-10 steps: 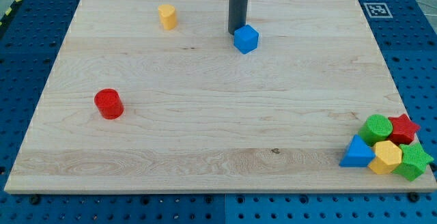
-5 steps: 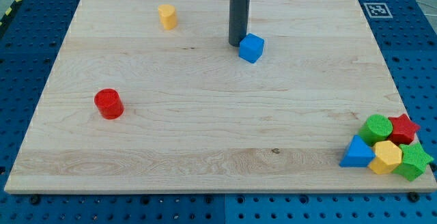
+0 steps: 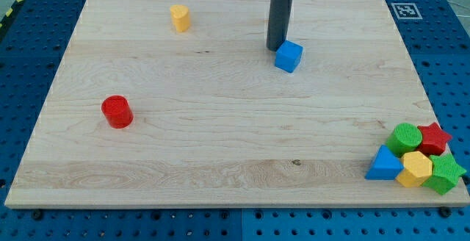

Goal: Push the blue cube slightly towards the bottom of the board

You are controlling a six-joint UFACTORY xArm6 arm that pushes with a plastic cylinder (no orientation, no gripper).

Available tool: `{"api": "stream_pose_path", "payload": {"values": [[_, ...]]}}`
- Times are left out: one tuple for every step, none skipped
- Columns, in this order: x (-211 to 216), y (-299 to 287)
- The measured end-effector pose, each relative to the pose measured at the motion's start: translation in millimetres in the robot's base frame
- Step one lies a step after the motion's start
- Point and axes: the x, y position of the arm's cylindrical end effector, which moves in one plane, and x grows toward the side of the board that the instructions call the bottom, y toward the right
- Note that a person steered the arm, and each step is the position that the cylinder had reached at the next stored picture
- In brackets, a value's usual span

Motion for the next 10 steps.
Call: {"api": "stream_pose_path", "payload": {"values": [[0.0,10.0],[22.9,10.2],[26.6,10.2],[26.6,10.2],[31.7,10.2],[37.7,10.2],[40.3,10.2],[48.8,10.6],[50.5,18.6],[50.6,30.1]]}}
